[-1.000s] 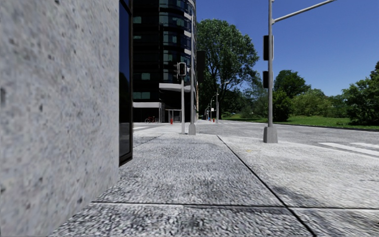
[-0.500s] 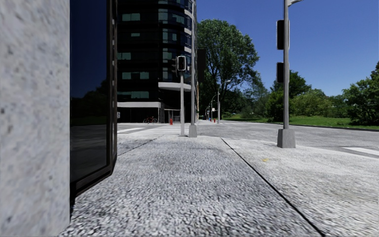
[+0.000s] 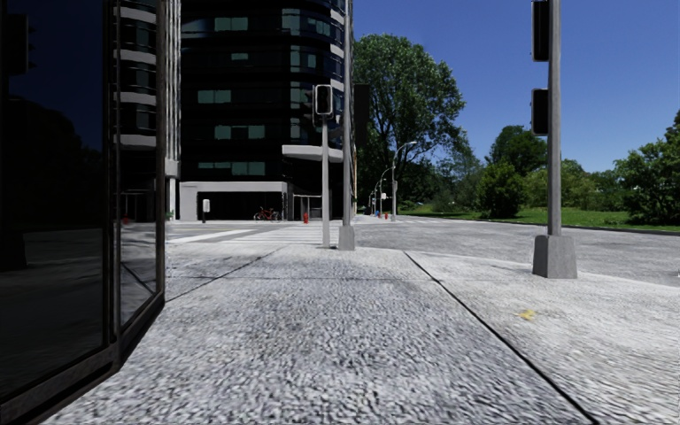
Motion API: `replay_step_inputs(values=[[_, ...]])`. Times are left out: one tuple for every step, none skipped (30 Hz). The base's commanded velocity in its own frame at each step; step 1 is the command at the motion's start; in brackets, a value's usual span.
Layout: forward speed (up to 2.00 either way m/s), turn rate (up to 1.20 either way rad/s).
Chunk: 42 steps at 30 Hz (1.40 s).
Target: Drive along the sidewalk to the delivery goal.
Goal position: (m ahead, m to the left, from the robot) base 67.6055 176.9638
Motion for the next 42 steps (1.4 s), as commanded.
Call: replay_step_inputs(values=[[2.00, 0.19], [2.00, 0.21], [2.00, 0.22], [2.00, 0.22], [2.00, 0.22], [2.00, 0.28], [2.00, 0.31], [2.00, 0.31], [2.00, 0.31], [2.00, 0.32], [2.00, 0.32], [2.00, 0.32], [2.00, 0.32], [2.00, 0.32], [2.00, 0.32], [2.00, 0.32], [2.00, 0.32], [2.00, 0.32], [2.00, 0.33], [2.00, 0.33], [2.00, 0.33], [2.00, 0.33], [2.00, 0.33], [2.00, 0.33], [2.00, 0.33], [2.00, 0.33], [2.00, 0.33], [2.00, 0.33], [2.00, 0.33], [2.00, 0.33], [2.00, 0.33], [2.00, 0.33], [2.00, 0.33], [2.00, 0.33], [2.00, 0.33], [2.00, 0.33], [2.00, 0.33], [2.00, 0.33], [2.00, 0.33], [2.00, 0.33], [2.00, 0.33], [2.00, 0.33]])
